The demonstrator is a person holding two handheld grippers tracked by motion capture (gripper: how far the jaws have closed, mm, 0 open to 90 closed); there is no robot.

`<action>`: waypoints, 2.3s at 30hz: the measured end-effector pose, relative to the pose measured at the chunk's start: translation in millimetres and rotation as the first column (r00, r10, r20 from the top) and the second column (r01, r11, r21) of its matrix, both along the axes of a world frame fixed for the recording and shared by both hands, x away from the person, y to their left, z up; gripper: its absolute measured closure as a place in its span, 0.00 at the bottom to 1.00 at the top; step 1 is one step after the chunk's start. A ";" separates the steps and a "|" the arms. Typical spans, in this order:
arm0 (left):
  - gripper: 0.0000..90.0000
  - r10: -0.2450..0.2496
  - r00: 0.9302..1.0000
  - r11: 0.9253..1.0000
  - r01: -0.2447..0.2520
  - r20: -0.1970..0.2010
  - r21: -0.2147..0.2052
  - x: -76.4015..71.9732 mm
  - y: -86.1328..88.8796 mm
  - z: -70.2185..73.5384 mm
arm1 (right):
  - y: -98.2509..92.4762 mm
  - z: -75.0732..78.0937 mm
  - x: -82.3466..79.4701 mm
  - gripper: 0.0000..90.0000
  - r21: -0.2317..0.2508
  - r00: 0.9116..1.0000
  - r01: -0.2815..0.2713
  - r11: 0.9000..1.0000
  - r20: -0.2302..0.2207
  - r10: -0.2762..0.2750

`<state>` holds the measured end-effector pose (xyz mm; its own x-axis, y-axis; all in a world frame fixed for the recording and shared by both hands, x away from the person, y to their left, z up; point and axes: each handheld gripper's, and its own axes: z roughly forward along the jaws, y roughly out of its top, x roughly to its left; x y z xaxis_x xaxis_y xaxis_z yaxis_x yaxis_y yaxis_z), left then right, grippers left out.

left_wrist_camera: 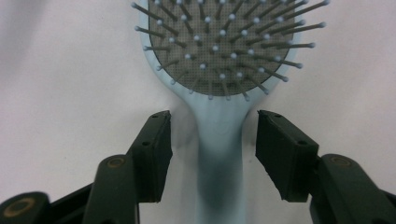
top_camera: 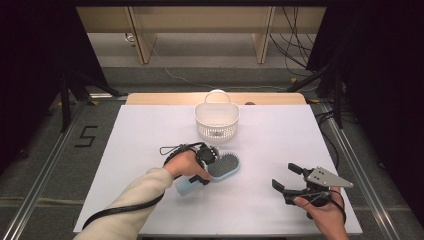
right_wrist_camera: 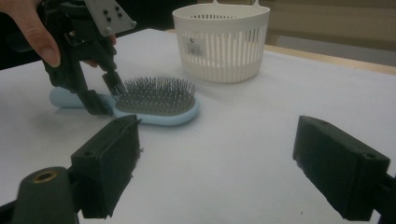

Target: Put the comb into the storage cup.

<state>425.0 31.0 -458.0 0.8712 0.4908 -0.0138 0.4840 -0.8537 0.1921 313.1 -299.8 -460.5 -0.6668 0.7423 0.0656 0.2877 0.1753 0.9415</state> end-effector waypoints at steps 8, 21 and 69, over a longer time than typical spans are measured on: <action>0.57 0.012 1.000 1.000 -0.012 -0.003 0.014 1.9 -2.1 -0.5 | -0.1 -0.2 0.1 0.17 -0.001 1.000 -0.002 1.000 -0.001 0.002; 0.75 0.049 0.999 0.998 -0.048 -0.008 0.026 -2.1 -6.0 0.5 | -0.1 0.0 -0.1 0.17 -0.001 1.000 -0.002 1.000 -0.001 0.002; 0.77 0.054 0.998 0.992 -0.049 0.036 -0.115 -12.4 1.3 9.2 | -1.1 -0.1 -0.2 0.17 0.003 1.000 0.005 1.000 -0.006 -0.005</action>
<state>412.6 32.3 -448.8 0.8456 0.5324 -0.0382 0.5170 -0.7993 0.3063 312.9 -300.9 -460.6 -0.6623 0.7457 0.0721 0.2946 0.1707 0.9403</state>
